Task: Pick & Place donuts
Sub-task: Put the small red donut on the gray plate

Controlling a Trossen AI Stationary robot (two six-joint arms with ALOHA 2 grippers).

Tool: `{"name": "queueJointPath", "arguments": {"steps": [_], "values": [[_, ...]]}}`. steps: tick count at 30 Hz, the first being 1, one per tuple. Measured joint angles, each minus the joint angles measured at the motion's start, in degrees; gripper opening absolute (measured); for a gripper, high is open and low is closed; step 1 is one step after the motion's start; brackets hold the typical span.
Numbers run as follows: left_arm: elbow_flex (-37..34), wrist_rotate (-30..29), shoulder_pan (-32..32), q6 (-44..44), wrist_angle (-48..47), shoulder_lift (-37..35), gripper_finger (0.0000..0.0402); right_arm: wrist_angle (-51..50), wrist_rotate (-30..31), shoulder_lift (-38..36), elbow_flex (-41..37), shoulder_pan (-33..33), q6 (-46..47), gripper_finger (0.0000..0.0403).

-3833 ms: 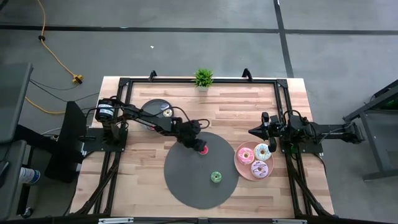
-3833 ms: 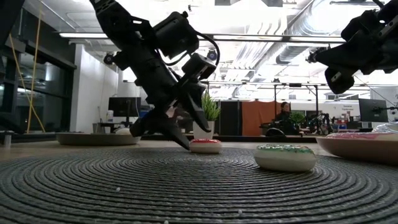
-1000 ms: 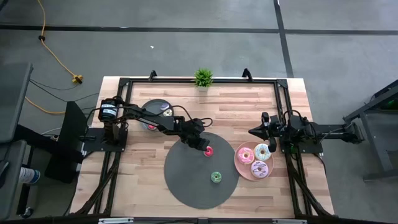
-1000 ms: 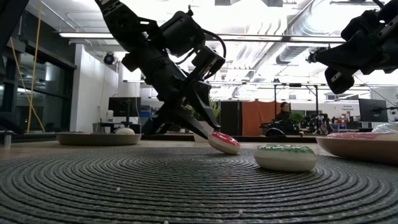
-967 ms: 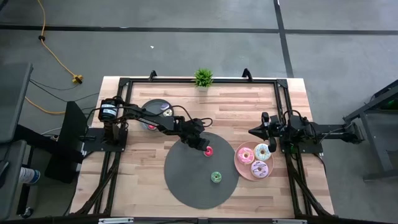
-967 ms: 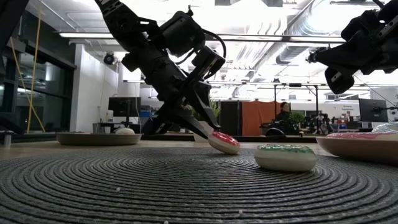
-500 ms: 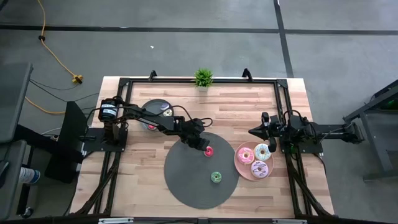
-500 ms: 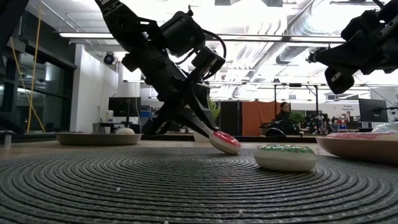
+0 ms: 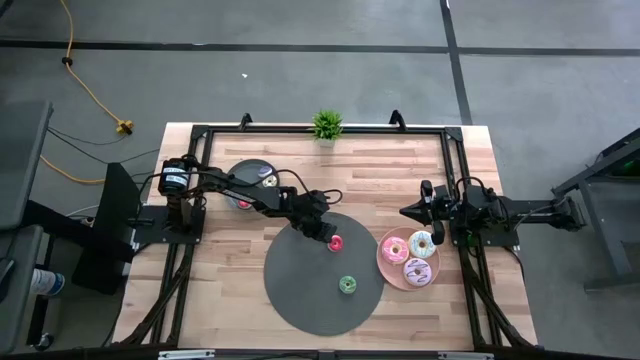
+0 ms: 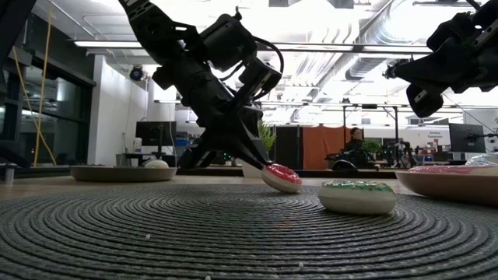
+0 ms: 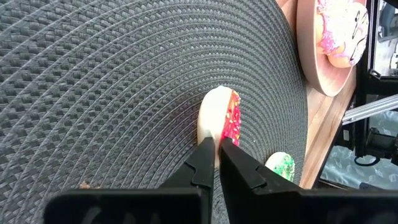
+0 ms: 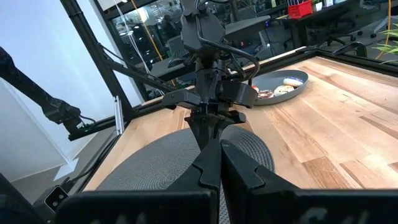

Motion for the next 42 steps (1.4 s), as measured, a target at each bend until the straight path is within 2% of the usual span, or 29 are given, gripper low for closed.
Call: {"name": "queueJointPath", "arguments": {"steps": [4,42], "values": [[0.00,0.02,0.00,0.11,-0.02,0.00,0.0002,0.00,0.00,0.01,0.00,0.00,0.02,0.0000],[2.16,0.02,0.52,3.42,-0.55,-0.59,0.0000,0.00,-0.02,-0.01,0.00,-0.02,0.02,0.0000]]}}
